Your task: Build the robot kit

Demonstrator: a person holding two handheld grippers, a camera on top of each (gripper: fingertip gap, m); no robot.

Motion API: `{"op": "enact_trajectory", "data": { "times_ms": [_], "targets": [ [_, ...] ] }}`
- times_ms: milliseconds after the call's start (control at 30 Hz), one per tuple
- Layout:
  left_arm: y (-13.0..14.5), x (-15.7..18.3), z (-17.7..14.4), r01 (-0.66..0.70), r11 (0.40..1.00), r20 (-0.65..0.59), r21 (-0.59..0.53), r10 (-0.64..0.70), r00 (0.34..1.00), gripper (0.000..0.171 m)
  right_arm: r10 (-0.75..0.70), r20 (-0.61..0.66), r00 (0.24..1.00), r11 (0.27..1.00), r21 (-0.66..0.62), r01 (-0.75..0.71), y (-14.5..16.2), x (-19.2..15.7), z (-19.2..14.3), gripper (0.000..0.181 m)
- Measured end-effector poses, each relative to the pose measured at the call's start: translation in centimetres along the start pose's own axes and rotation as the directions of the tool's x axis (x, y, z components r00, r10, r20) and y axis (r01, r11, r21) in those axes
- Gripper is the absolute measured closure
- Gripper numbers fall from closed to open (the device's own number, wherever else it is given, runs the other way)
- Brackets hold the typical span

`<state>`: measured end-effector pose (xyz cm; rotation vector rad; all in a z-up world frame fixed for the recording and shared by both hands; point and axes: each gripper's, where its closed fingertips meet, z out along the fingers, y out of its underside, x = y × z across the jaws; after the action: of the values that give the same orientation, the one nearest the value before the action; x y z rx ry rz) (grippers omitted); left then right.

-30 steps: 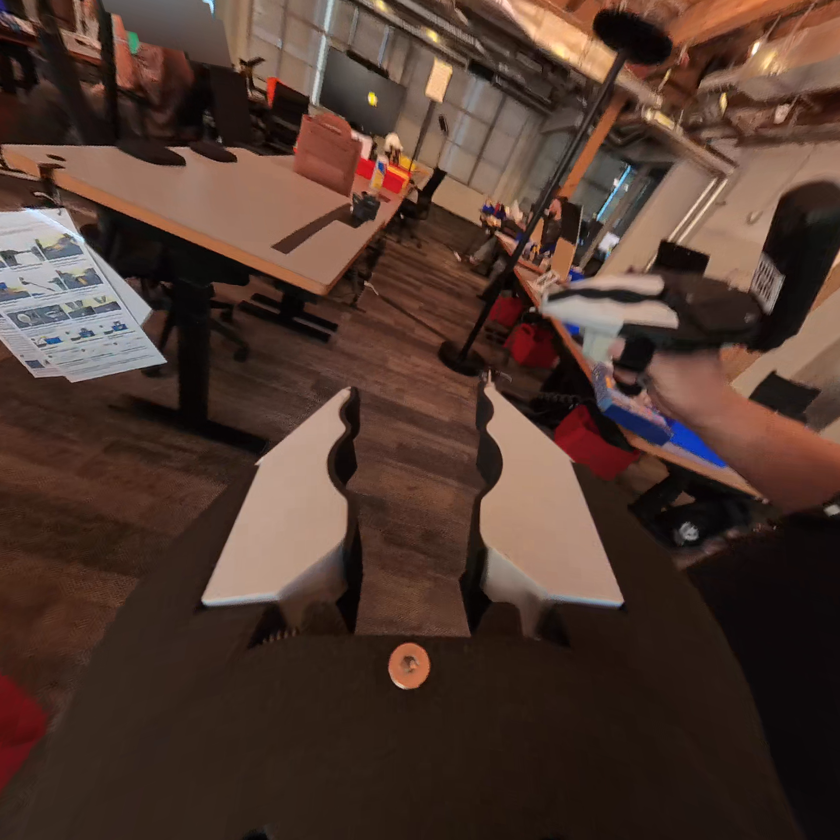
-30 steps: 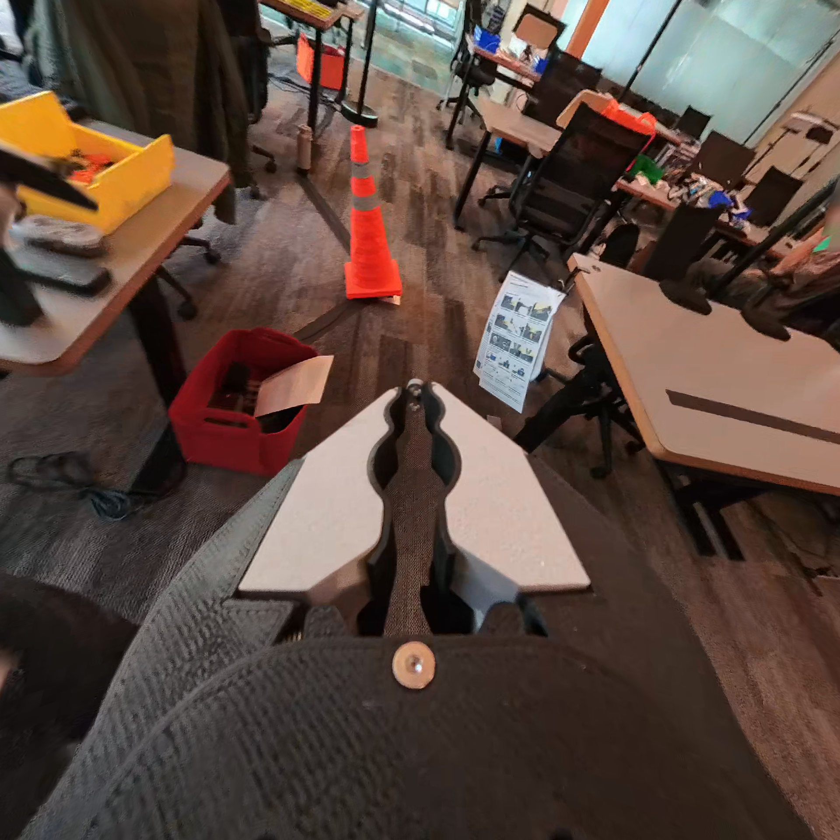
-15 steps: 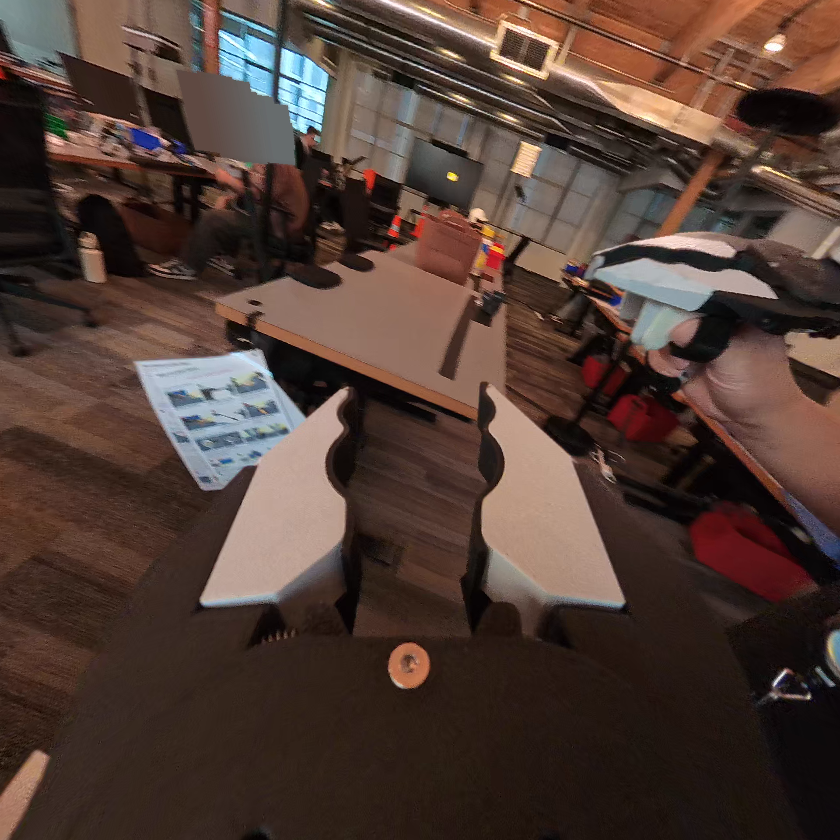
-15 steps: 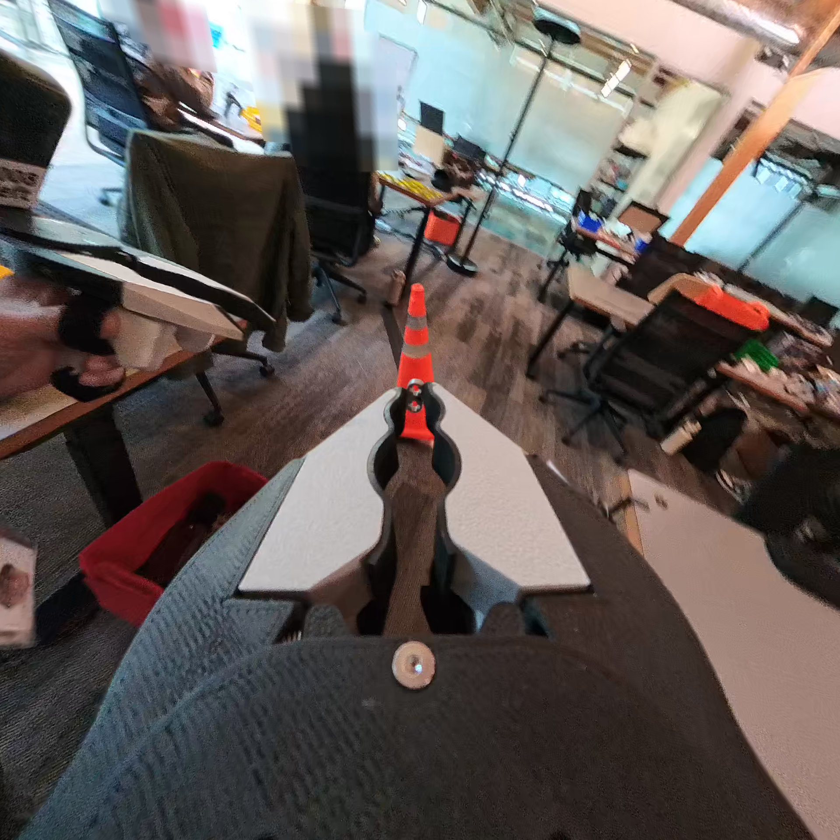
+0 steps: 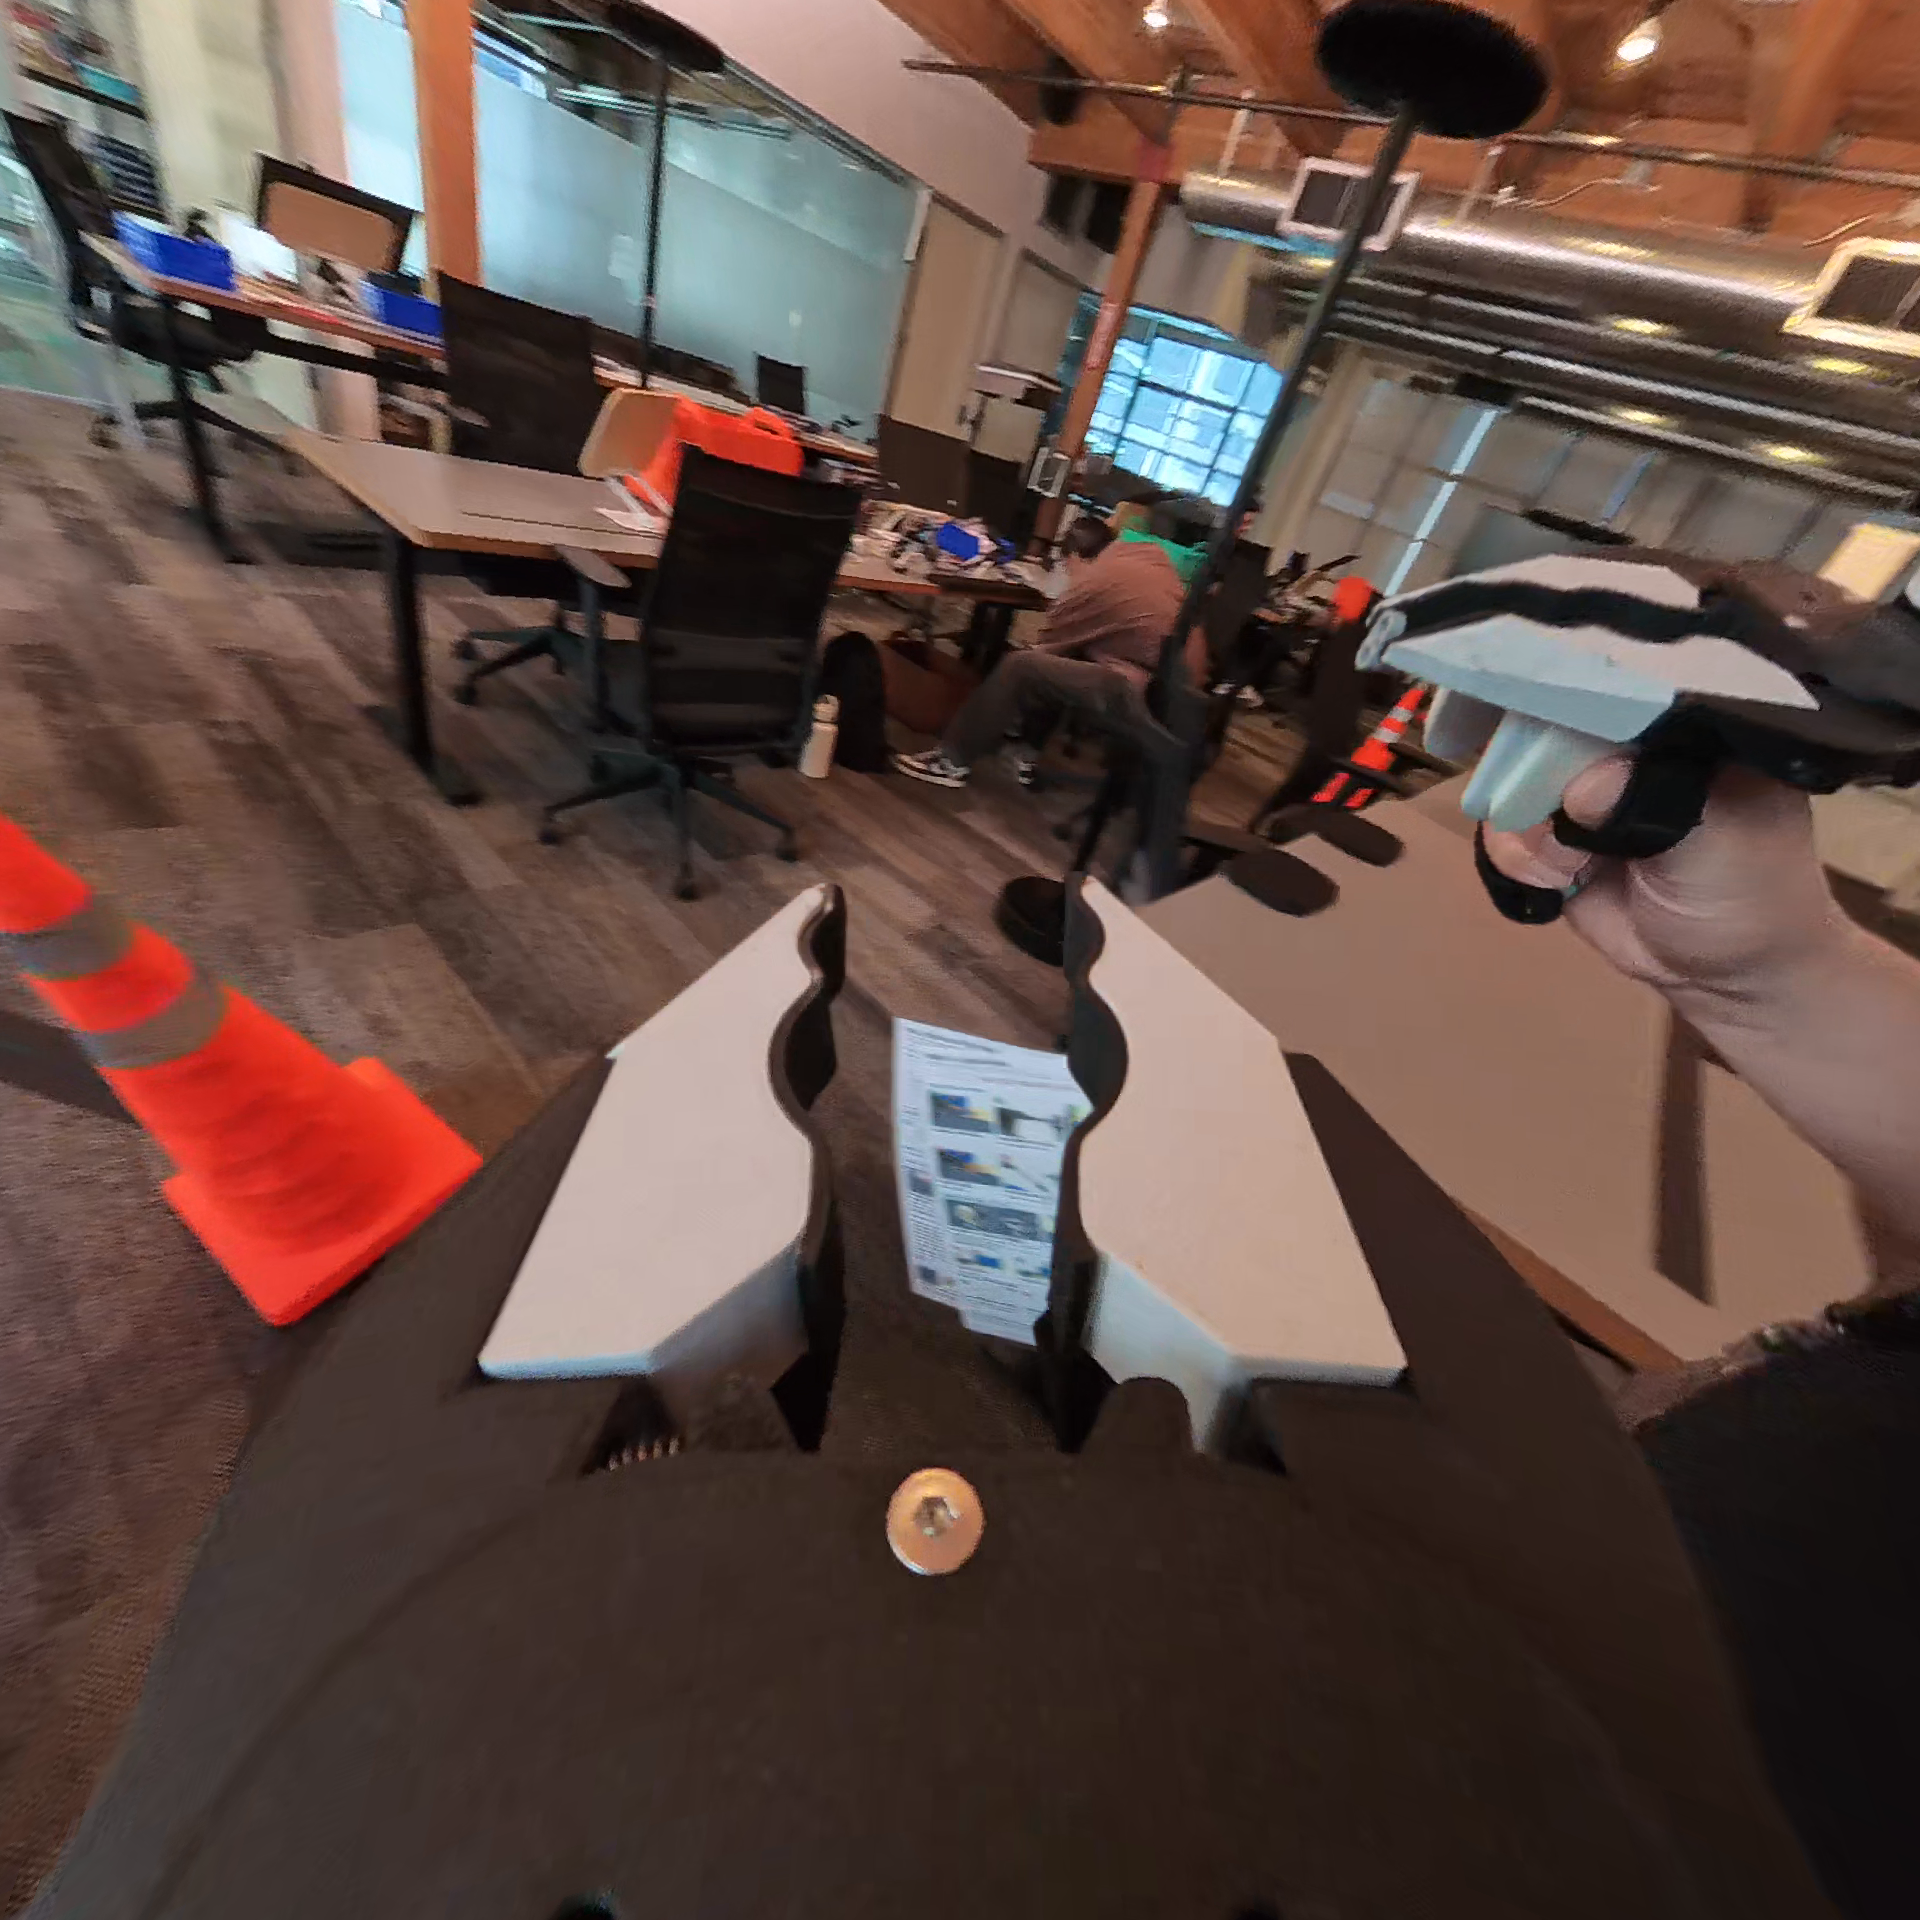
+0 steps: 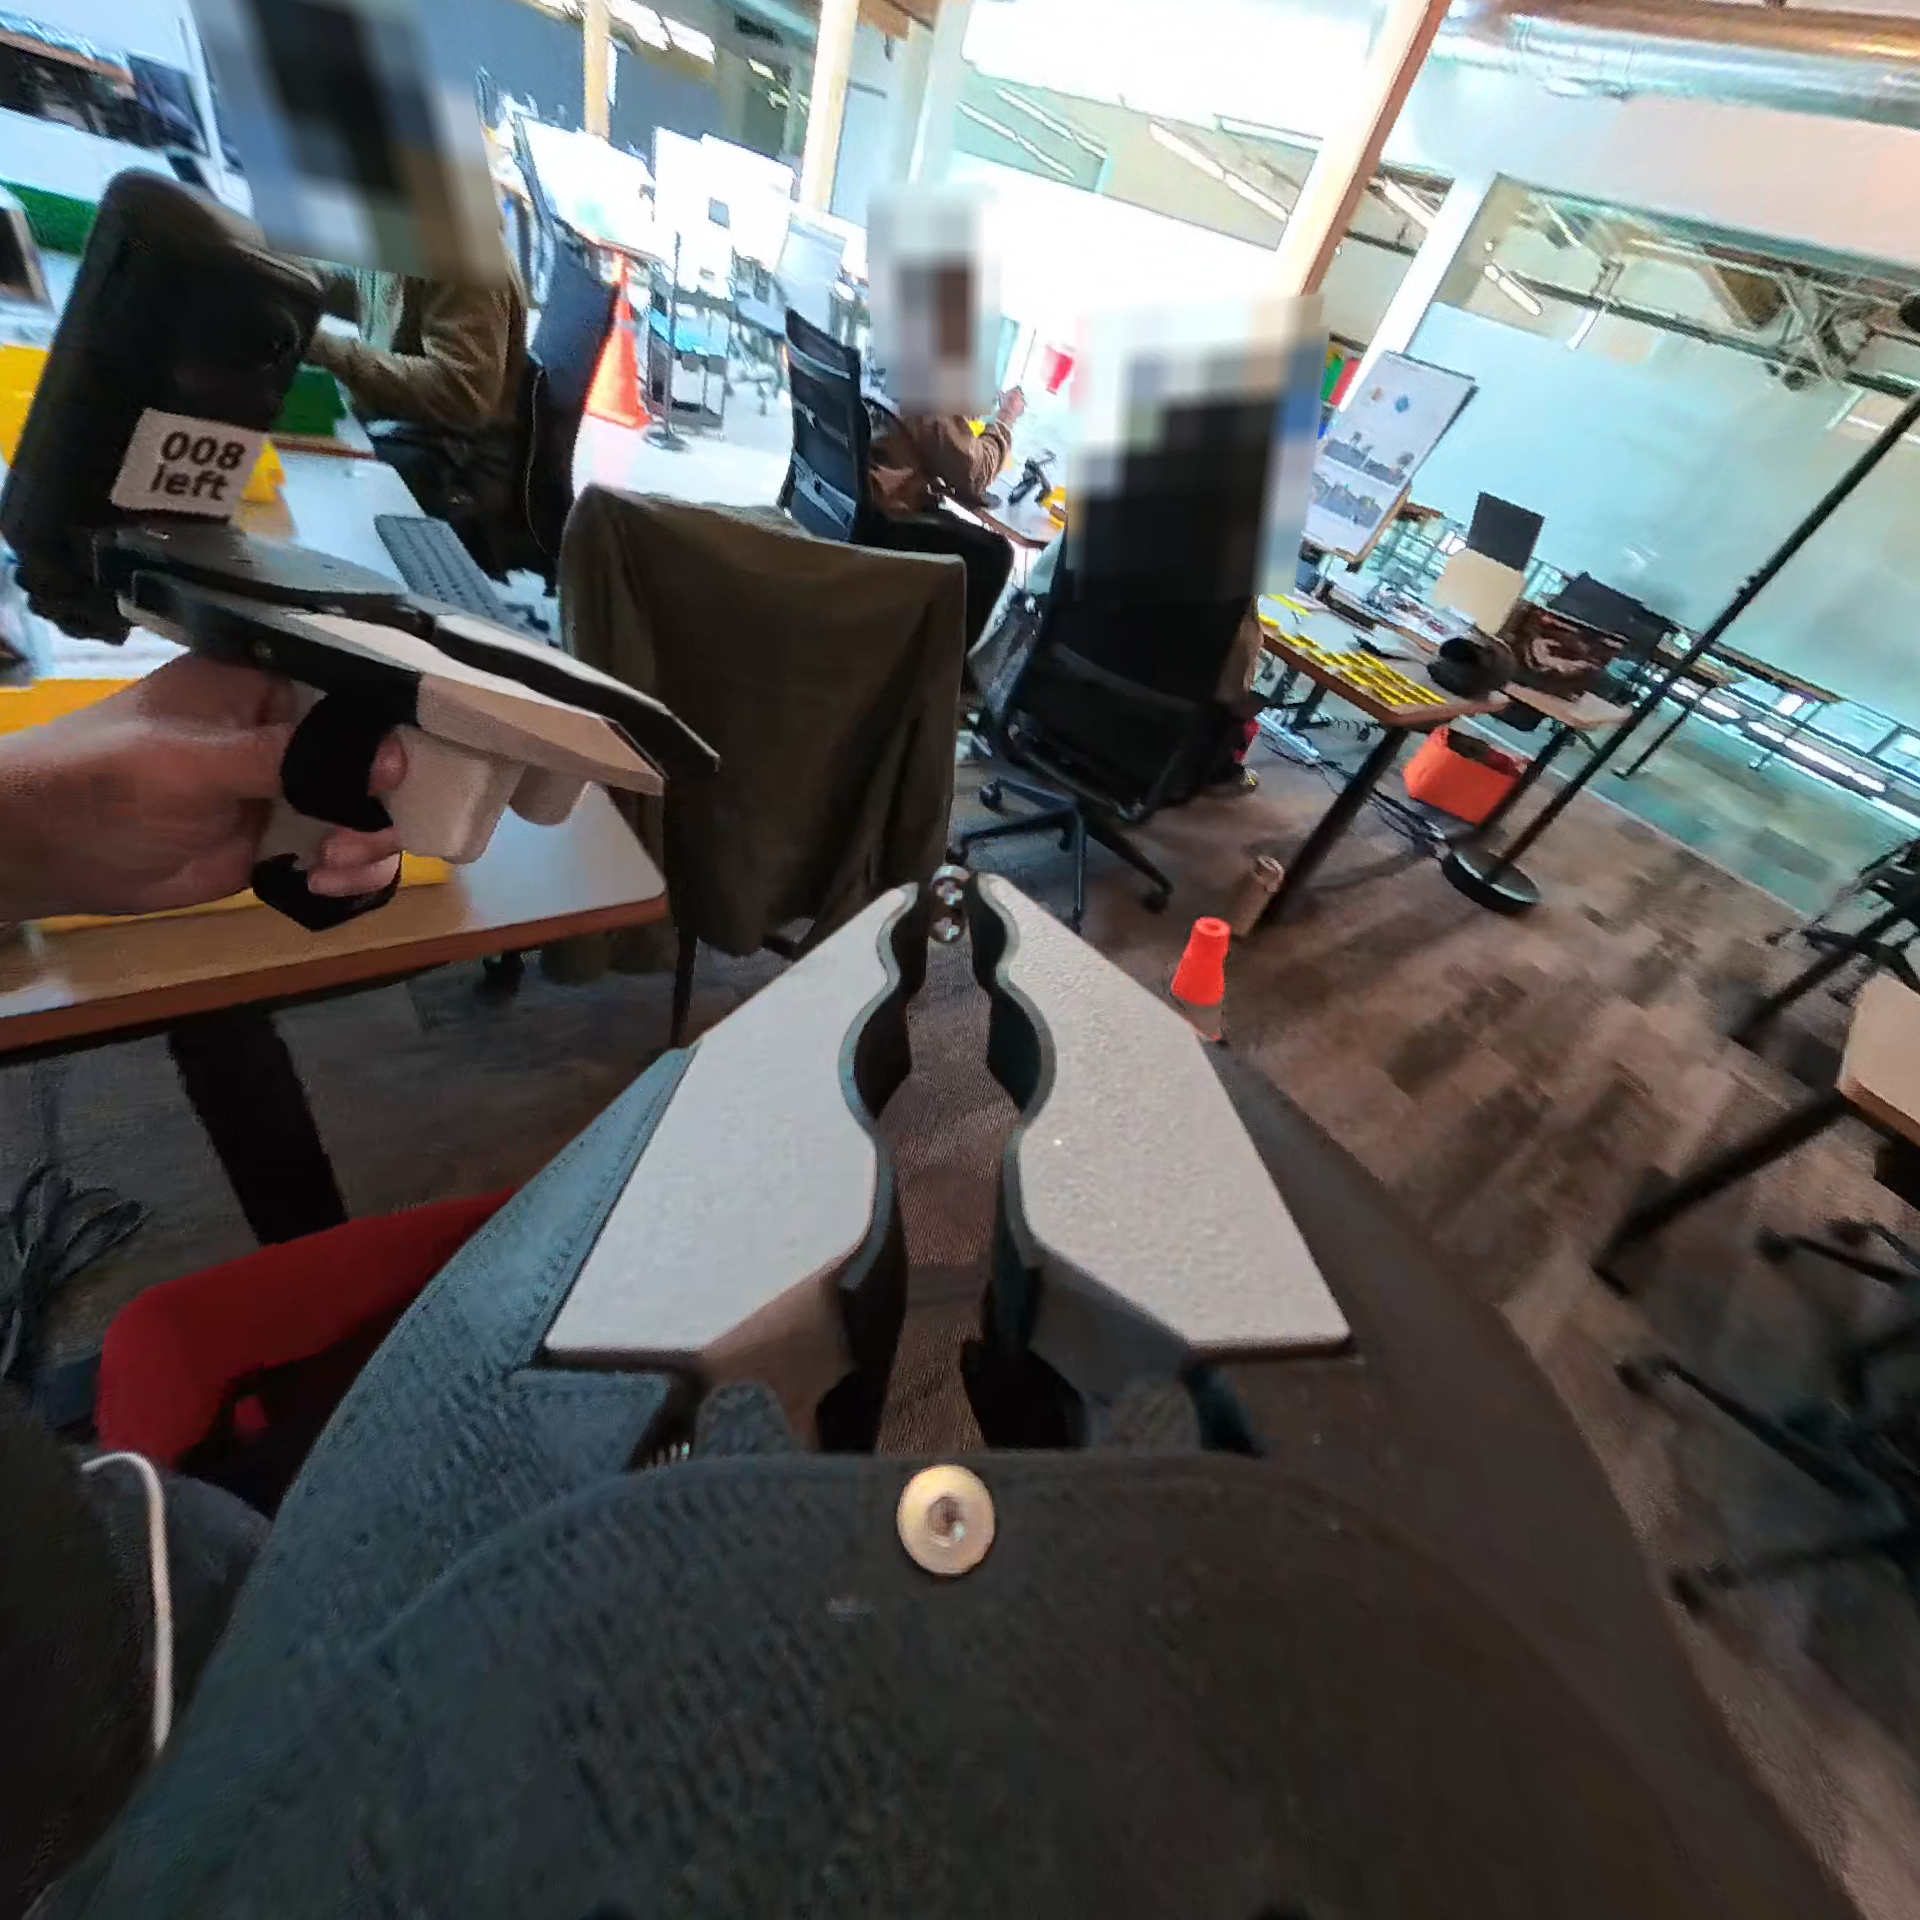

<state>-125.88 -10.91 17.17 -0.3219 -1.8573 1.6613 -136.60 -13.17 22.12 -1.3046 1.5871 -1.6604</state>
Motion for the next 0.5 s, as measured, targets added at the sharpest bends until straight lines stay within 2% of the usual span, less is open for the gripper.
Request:
{"op": "enact_trajectory", "data": {
  "times_ms": [133,233,367,500],
  "targets": [
    [-3.1,-9.0,5.3,-0.053,0.999,0.06,0.01,0.052,0.997,0.137,0.039,0.011,0.999,0.997,0.07,-0.04,0.5,7.3,7.7,0.173],
    [-7.2,-15.5,9.0,-0.107,0.994,0.116,0.018,0.104,0.988,0.138,0.065,0.05,0.997,0.992,0.106,-0.07,0.5,12.6,13.4,0.173],
    [-11.9,-23.6,13.4,-0.163,0.986,0.176,0.022,0.157,0.972,0.137,0.003,0.078,0.997,0.996,0.087,-0.01,1.5,19.4,21.4,0.173],
    [-15.1,-32.6,16.8,-0.173,0.982,0.279,0.074,0.146,0.949,0.138,-0.016,0.221,0.975,0.991,0.134,-0.014,1.5,24.6,30.7,0.173]
  ]
}}
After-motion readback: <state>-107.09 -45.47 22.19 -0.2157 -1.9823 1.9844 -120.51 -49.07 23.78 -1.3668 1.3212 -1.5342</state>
